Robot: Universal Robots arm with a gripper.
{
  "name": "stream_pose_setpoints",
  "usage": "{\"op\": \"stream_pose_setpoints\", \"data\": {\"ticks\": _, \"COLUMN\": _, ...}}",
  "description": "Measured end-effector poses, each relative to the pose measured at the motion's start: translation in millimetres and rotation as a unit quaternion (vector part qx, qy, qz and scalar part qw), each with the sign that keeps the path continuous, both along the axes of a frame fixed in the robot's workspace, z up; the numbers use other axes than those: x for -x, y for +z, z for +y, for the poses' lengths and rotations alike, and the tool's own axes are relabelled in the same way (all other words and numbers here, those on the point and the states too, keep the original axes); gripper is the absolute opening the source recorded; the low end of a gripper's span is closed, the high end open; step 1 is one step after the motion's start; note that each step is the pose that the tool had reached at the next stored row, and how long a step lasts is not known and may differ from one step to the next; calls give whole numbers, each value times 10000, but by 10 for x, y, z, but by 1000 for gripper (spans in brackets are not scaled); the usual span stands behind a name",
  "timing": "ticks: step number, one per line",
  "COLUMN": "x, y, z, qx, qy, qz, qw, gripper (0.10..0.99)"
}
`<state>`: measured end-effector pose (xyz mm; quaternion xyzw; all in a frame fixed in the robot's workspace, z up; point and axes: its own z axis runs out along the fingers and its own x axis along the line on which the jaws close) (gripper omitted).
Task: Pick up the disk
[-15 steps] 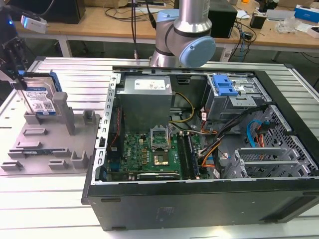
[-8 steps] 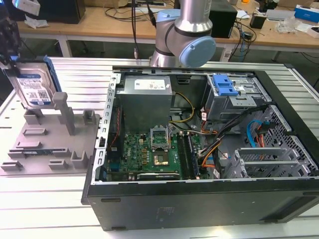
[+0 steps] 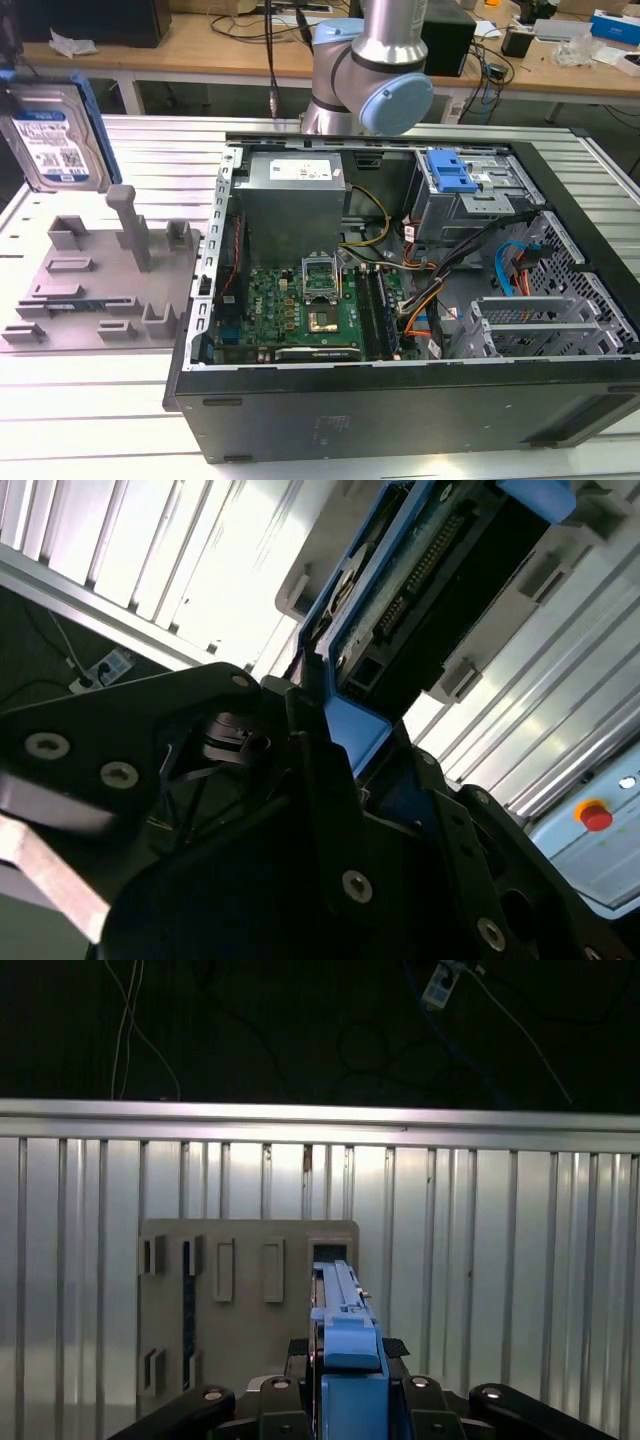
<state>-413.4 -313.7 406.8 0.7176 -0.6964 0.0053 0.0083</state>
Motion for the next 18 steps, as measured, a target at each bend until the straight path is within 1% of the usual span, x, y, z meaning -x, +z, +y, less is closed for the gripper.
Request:
{"op": "stream_pose_setpoints", "data": {"ticks": 6, "x": 0, "y": 285, "z": 0, "qx": -1, "qy": 0, "qz": -1, "qw": 10000, "gripper": 369}}
{"op": "stream_pose_setpoints", "data": {"ticks": 8, "x": 0, "y": 427, "z": 0, "qx": -1, "qy": 0, "qz": 0, "qw": 10000, "gripper": 369}}
{"op": "stream_pose_setpoints", "data": {"ticks": 9, "x": 0, "y": 524, "z": -1, "qx": -1, "qy": 0, "qz": 0, "qw": 10000, "gripper": 369}}
{"op": "stream_pose_setpoints", "data": {"ticks": 11, "x": 0, "y": 620, "z": -1, "qx": -2, "qy": 0, "qz": 0, "qw": 10000, "gripper": 369}}
{"op": "stream_pose_setpoints", "data": {"ticks": 12, "x": 0, "y": 687, "z": -1, "qx": -3, "qy": 0, "qz": -1, "qw": 10000, "gripper": 369}}
{"op": "stream_pose_setpoints", "data": {"ticks": 18, "x": 0, "y": 690, "z": -1, "qx": -3, "qy": 0, "qz": 0, "qw": 10000, "gripper": 369}}
